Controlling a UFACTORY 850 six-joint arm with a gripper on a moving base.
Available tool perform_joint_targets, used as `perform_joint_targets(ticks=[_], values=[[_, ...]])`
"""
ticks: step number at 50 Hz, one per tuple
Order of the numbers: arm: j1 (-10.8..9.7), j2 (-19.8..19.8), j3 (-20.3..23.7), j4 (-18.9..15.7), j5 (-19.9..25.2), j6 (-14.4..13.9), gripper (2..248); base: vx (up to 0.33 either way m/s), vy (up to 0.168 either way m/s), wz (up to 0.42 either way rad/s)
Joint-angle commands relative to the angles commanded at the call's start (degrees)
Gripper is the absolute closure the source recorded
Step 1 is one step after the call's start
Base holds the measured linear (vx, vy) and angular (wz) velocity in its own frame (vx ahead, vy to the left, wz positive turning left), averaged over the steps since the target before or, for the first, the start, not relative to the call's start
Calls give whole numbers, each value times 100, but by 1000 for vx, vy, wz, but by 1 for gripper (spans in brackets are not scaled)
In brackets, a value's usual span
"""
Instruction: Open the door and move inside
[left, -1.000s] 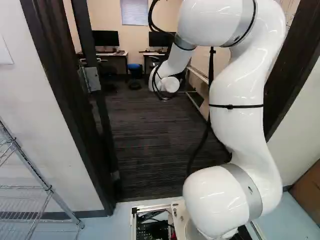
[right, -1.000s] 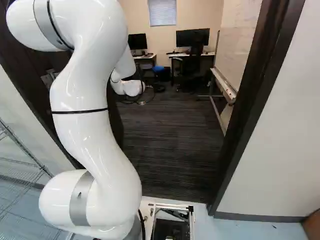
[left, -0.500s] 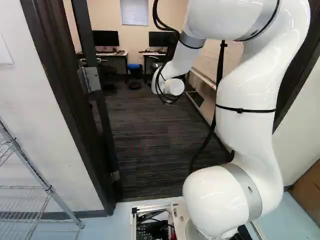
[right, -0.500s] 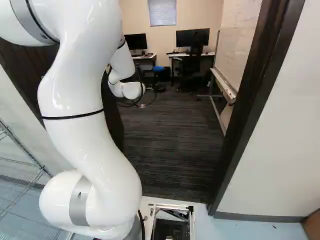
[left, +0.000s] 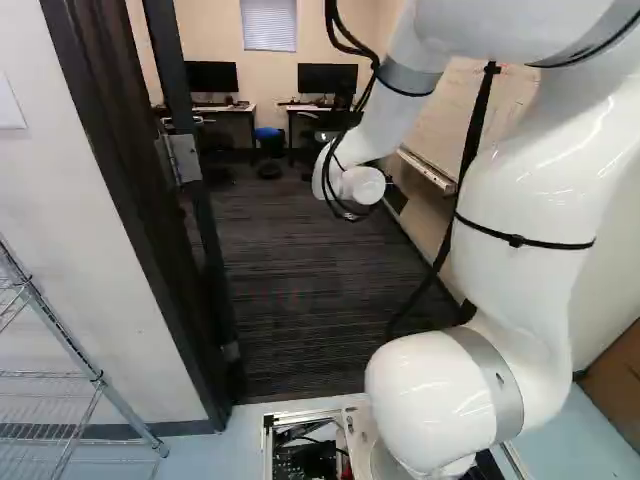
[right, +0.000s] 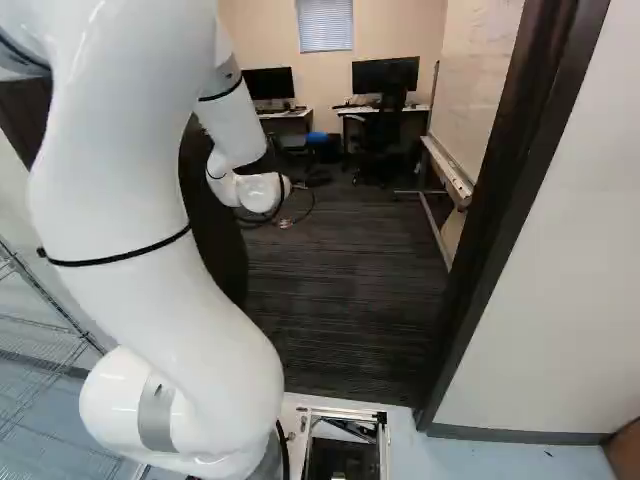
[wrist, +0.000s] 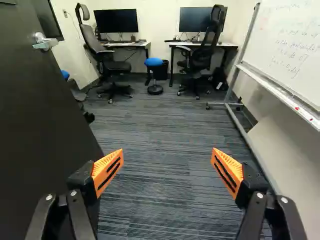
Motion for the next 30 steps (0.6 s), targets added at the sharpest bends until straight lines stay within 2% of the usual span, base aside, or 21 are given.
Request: perform_joint_targets(ticks=[30], values=[[-187, 1222, 1586, -56, 303, 0, 3, 0, 0, 0]])
